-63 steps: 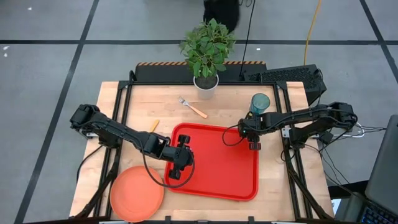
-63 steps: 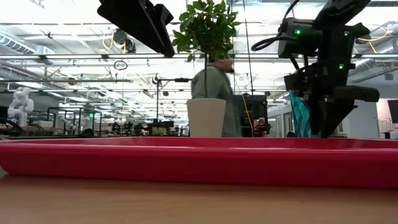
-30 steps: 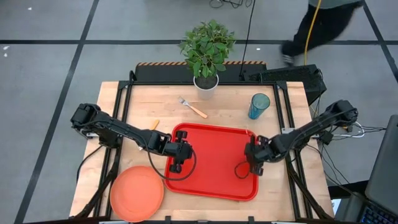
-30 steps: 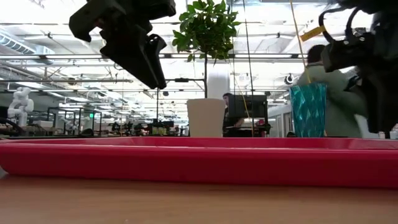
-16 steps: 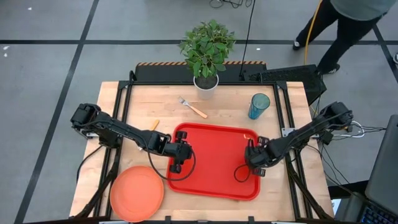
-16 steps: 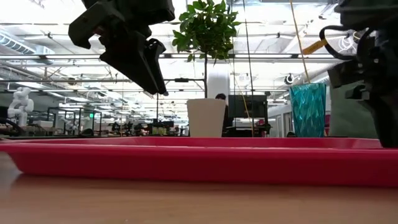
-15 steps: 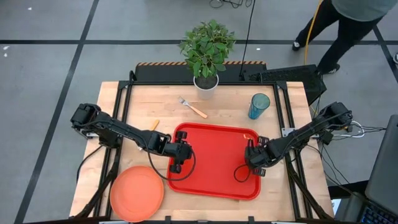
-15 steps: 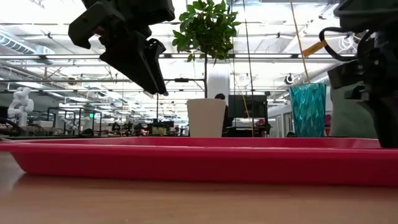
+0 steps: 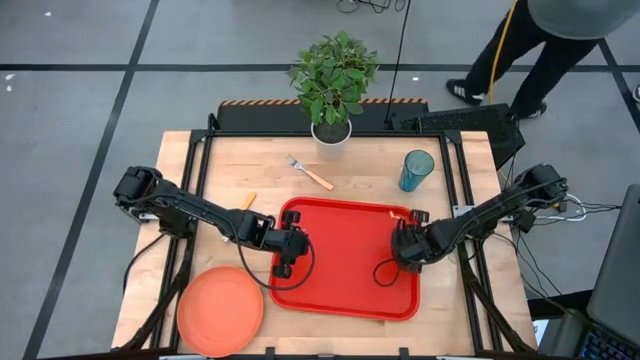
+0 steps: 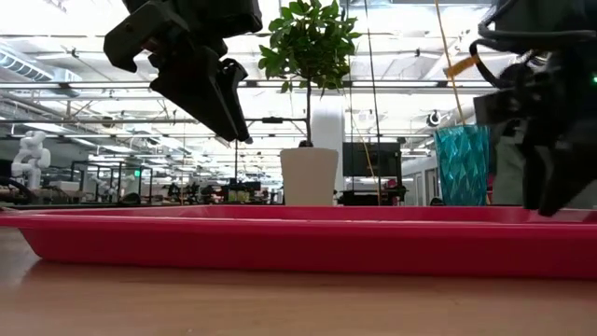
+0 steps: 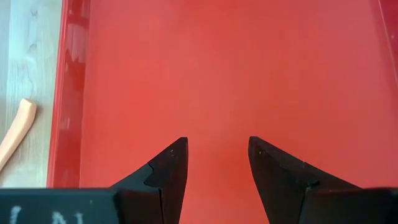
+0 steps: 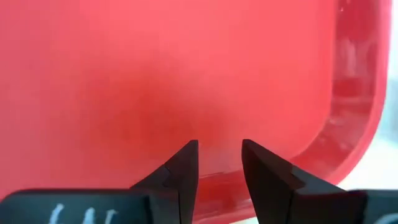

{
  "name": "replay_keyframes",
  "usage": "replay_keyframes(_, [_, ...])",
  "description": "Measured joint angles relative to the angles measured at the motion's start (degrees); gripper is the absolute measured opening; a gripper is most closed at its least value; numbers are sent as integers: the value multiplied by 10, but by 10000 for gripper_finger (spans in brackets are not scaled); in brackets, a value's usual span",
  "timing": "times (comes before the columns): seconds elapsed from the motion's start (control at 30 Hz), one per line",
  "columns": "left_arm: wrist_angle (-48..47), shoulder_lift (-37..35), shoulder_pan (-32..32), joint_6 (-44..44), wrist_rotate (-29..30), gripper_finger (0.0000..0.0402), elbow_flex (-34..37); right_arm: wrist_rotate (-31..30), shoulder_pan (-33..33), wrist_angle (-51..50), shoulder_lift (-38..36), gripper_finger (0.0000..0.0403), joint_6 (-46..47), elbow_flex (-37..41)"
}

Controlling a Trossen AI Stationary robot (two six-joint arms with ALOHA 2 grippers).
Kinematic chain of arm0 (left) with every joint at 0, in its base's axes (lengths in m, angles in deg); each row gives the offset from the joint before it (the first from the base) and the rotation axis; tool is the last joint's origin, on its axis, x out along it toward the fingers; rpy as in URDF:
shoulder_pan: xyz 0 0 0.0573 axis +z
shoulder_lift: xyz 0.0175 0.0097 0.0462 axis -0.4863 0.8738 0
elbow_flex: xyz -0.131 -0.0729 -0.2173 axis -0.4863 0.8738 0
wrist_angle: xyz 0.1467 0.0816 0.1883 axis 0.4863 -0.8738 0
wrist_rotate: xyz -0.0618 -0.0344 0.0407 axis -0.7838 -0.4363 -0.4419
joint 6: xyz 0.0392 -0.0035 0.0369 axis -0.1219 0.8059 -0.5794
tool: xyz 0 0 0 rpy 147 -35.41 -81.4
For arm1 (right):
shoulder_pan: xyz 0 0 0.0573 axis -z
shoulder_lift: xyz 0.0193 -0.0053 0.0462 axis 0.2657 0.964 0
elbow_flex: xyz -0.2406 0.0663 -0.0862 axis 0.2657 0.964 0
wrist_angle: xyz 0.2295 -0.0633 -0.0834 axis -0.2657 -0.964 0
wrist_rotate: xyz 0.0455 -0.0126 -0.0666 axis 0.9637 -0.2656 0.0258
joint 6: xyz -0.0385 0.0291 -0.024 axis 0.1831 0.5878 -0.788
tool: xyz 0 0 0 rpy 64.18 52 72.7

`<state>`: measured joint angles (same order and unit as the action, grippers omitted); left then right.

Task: Pick and place plate/cup/fork/spoon on tray
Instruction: Move the red tray to the center of the table

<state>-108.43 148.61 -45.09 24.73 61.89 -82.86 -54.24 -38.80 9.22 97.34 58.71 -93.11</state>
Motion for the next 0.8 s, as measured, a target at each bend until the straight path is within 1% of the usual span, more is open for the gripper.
replay_keyframes(0.1, [0, 0, 0, -1, 0, 172, 0, 38, 5, 1, -22, 114, 98, -8])
replay_keyframes(0.2, [2, 0, 5, -2, 0, 172, 0, 113, 10, 4, -43, 114, 230, -15])
replay_keyframes(0.3, [11, 0, 10, -2, 0, 172, 0, 171, 6, 3, -60, 114, 375, -15])
replay_keyframes(0.4, [14, 0, 11, 2, 1, 172, 0, 206, -10, -8, -72, 114, 461, -15])
replay_keyframes(0.6, [9, 0, 2, 8, 1, 172, 0, 224, -48, -69, -78, 114, 578, -15])
replay_keyframes(0.8, [9, 0, 0, -12, 0, 172, 0, 213, -64, -67, -78, 114, 628, -2])
